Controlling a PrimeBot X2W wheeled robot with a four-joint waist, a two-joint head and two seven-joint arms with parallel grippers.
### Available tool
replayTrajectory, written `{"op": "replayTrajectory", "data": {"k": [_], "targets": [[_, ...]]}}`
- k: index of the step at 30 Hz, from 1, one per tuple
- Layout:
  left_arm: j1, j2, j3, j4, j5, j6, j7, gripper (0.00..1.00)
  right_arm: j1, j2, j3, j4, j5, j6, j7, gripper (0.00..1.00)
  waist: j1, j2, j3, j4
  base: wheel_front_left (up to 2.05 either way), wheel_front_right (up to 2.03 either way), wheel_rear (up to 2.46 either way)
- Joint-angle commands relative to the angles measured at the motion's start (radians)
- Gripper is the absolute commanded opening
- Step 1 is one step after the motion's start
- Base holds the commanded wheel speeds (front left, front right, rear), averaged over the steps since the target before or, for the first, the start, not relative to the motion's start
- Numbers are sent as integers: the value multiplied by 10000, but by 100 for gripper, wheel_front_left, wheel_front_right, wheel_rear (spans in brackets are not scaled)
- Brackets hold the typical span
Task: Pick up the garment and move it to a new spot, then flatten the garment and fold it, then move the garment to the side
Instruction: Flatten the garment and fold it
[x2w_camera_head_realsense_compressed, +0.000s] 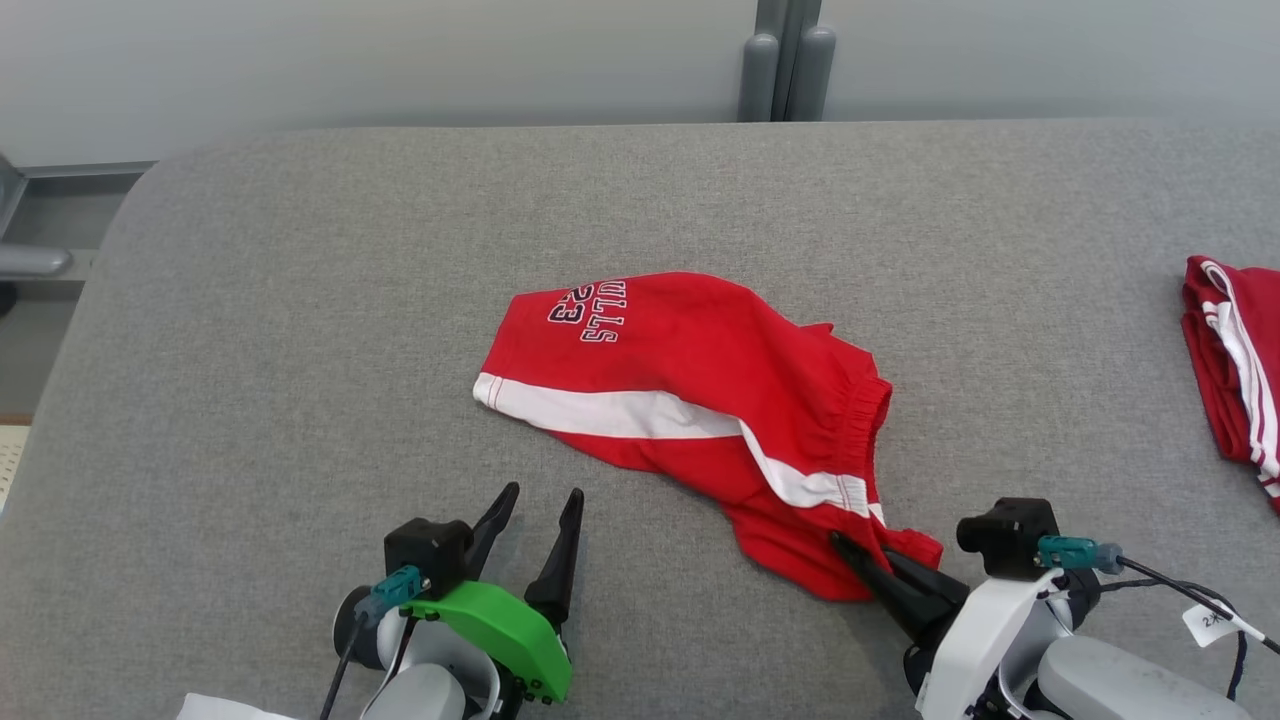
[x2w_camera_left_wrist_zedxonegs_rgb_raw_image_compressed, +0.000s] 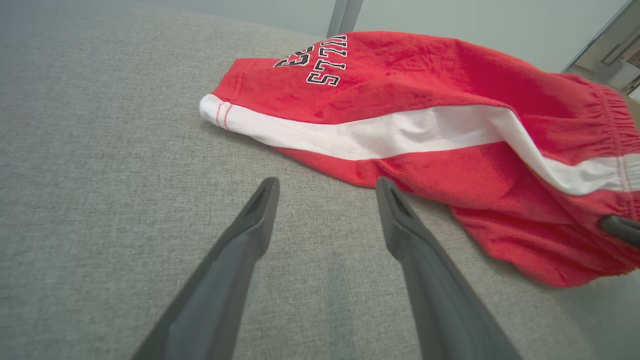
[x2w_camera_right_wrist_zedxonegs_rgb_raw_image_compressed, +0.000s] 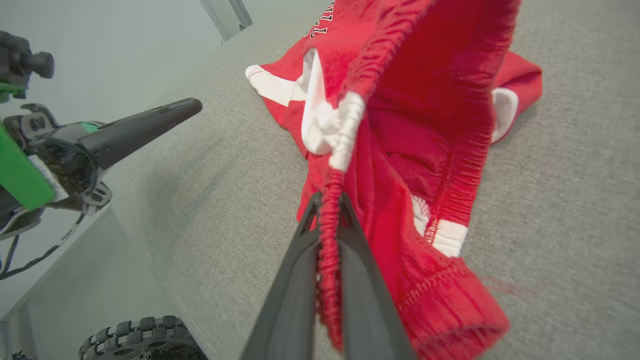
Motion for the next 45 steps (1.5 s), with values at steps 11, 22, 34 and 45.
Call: {"op": "replayTrajectory", "data": {"k": [11, 22, 34, 45], "targets": [[17, 30, 217, 238, 175, 33, -26, 100, 746, -20, -1102, 842, 284, -3, -23, 44, 0, 0, -186, -306, 0, 0, 0], [-442, 30, 921, 607, 742, 423, -26, 100, 1218, 294, -4338, 402, -1168, -3, -23, 100, 0, 0, 53, -993, 0, 0, 0], [-1327, 191, 2521, 1389, 1376, 1178, -24, 100, 1137, 1669, -5844, -430, -2978, -3, -23, 100, 0, 0, 679, -1482, 0, 0, 0], [-1631, 112, 3181, 1942, 1715, 897, -26, 100, 975, 1787, -5926, -565, -3144, -3, -23, 100, 0, 0, 906, -1666, 0, 0, 0]]}}
